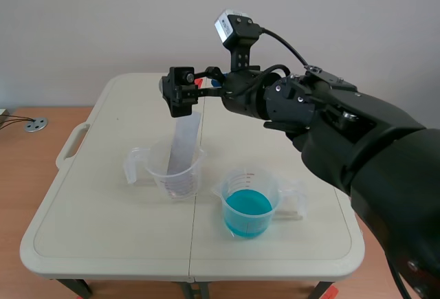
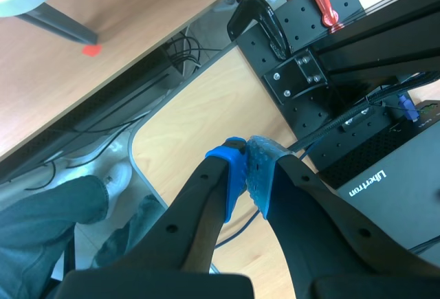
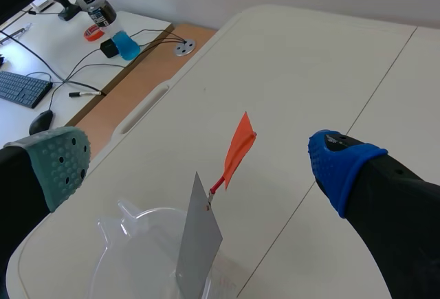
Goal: Hold the metal plate by the orange handle, dip it into the blue solution, take it out and point at it, then put the plate back in the beaker on the left.
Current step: 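Lift the metal plate out of the left beaker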
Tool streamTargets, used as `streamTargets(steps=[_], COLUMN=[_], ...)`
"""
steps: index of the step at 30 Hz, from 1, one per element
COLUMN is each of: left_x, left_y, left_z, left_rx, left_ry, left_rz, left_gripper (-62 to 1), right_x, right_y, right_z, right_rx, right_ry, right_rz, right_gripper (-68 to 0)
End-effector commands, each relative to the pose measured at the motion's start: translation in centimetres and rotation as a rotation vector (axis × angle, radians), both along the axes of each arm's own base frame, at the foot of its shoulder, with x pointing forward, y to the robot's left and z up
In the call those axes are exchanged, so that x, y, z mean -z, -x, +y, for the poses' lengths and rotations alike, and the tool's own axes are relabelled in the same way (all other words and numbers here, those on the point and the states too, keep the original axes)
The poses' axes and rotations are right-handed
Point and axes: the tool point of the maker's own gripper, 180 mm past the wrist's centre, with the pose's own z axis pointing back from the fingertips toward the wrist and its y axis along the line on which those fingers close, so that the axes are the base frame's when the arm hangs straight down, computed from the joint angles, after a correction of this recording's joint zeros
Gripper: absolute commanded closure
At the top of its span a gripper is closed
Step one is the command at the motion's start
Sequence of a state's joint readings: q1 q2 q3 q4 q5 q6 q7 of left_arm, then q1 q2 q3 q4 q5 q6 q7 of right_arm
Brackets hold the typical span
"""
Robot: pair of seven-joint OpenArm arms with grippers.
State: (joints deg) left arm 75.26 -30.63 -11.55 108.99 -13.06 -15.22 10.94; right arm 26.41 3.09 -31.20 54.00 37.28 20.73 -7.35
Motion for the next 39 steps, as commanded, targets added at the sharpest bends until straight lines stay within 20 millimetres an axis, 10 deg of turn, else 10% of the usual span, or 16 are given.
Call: streamTargets(steps=[1, 15, 39], left_x=[-0.2, -0.2, -0.2], left_y=[-0.1, -0.1, -0.1], left_z=[-0.3, -0.3, -0.3], left_rx=[0.002, 0.002, 0.002], left_ry=[0.013, 0.013, 0.013], left_rz=[-0.007, -0.007, -0.007], left_gripper=[-1.6, -1.6, -1.6], right_x=[-2.3, -1.4, -1.4], right_y=[-1.1, -1.3, -1.5], right_z=[0.6, 2.5, 2.2], right_rx=[-0.003, -0.025, 0.014], right_ry=[-0.031, -0.033, -0.097], right_rz=[-0.049, 0.017, 0.077], right_gripper=[-66.3, -66.2, -28.8])
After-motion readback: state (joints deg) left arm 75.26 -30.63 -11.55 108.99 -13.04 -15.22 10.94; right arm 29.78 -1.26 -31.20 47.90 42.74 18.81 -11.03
